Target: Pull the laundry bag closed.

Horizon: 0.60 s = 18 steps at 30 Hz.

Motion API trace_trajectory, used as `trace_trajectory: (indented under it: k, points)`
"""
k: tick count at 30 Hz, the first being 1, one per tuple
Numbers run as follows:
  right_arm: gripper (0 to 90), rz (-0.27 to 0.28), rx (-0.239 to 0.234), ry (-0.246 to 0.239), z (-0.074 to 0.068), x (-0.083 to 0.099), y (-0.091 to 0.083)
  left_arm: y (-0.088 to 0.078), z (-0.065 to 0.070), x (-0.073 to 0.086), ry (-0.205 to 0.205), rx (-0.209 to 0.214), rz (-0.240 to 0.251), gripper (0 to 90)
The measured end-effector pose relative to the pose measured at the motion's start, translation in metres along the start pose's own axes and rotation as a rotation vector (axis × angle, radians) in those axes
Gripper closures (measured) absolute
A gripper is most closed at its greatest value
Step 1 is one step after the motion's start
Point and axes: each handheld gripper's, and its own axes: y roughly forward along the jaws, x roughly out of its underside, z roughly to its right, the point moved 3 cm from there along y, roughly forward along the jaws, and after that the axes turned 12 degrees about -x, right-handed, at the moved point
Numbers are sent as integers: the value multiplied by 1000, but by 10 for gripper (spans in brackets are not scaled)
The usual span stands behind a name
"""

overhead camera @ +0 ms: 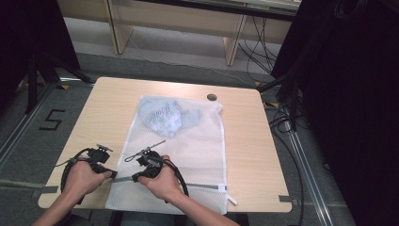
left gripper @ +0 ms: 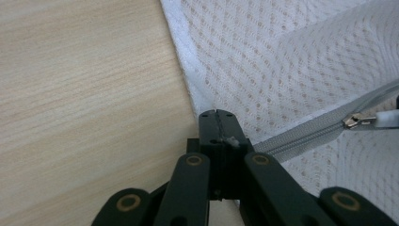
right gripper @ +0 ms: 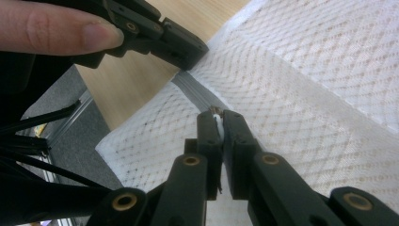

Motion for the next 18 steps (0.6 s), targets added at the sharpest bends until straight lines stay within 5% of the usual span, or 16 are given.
trace_trajectory:
  k: [6,18]
  points:
    - [871,3,0,-25,1,0,-3,0,0,0,0,0,-1,899]
    - [871,8,-3,2,2,3,-7,0,0,0,3,-1,-3,899]
